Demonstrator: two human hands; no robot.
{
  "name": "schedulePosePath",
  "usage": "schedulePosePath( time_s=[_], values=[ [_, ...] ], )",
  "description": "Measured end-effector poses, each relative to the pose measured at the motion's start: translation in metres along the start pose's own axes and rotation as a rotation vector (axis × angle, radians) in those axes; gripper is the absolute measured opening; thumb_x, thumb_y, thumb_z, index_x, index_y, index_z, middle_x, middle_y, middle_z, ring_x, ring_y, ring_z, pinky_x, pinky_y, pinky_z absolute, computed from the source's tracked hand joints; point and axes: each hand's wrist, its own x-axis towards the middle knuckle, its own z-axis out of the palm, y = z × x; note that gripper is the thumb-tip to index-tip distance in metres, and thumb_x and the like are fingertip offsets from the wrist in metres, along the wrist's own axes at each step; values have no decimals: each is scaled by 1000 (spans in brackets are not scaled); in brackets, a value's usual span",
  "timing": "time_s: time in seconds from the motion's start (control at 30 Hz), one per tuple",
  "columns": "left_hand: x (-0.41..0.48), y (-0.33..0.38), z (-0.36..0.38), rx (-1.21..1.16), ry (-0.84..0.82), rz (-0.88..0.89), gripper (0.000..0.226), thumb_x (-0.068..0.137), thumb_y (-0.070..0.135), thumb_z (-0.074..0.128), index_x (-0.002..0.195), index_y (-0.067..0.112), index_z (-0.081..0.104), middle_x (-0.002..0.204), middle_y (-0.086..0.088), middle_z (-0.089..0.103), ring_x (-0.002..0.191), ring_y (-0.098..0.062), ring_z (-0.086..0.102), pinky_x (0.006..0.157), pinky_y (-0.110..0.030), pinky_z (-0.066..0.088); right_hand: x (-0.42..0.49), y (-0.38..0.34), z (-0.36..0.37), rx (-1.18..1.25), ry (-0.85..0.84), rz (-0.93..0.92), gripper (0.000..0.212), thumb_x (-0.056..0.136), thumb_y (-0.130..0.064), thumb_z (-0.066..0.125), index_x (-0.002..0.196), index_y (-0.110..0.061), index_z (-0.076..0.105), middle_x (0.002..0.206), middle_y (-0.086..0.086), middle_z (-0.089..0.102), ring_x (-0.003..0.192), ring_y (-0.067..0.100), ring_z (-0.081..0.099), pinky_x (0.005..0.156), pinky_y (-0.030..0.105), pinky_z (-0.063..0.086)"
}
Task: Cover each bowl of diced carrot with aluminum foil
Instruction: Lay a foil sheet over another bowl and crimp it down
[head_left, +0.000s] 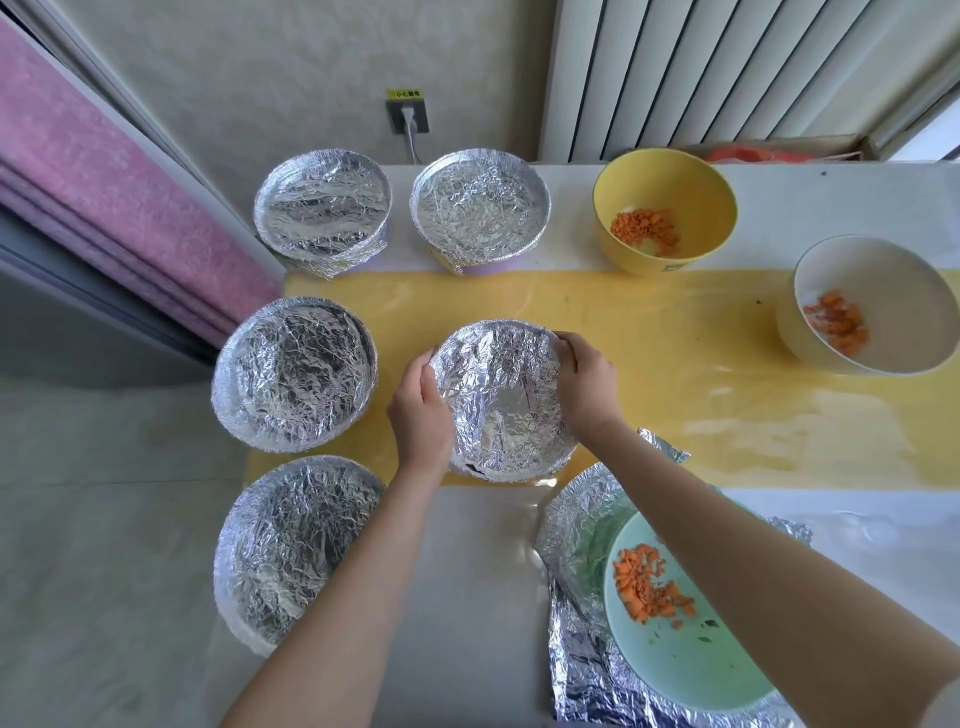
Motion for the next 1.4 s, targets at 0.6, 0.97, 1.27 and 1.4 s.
schedulePosePath(
  time_s=[0.6,0.97,1.27,1.4],
  values=[
    [4,-8,-35,135,-196,128,29,99,13,42,121,15,60,94,-18,66,82,-36,63,72,-44,55,-15,-19,2,-276,-203,-288,33,100,-16,40,129,-6,54,117,13,65,93,28,63,77,23,42],
    [1,-7,-38,117,-250,140,28,98,12,45,121,10,61,94,-18,68,82,-35,64,69,-34,52,-11,-27,4,-658,-262,-205,29,98,-10,38,121,-10,57,103,13,67,83,30,62,64,35,49],
    [3,-9,-37,119,-337,101,28,100,17,38,120,6,54,79,-4,57,65,-21,50,62,-44,51,-6,-41,15,-457,-340,-286,29,99,-12,43,121,-11,62,114,9,67,101,28,62,87,33,46],
    [2,-7,-35,191,-301,150,28,100,14,38,118,5,57,84,0,56,70,-17,50,57,-26,32,-4,-40,15,-507,-315,-300,25,96,-6,45,110,-4,66,101,14,69,89,30,62,69,26,36]
  ],
)
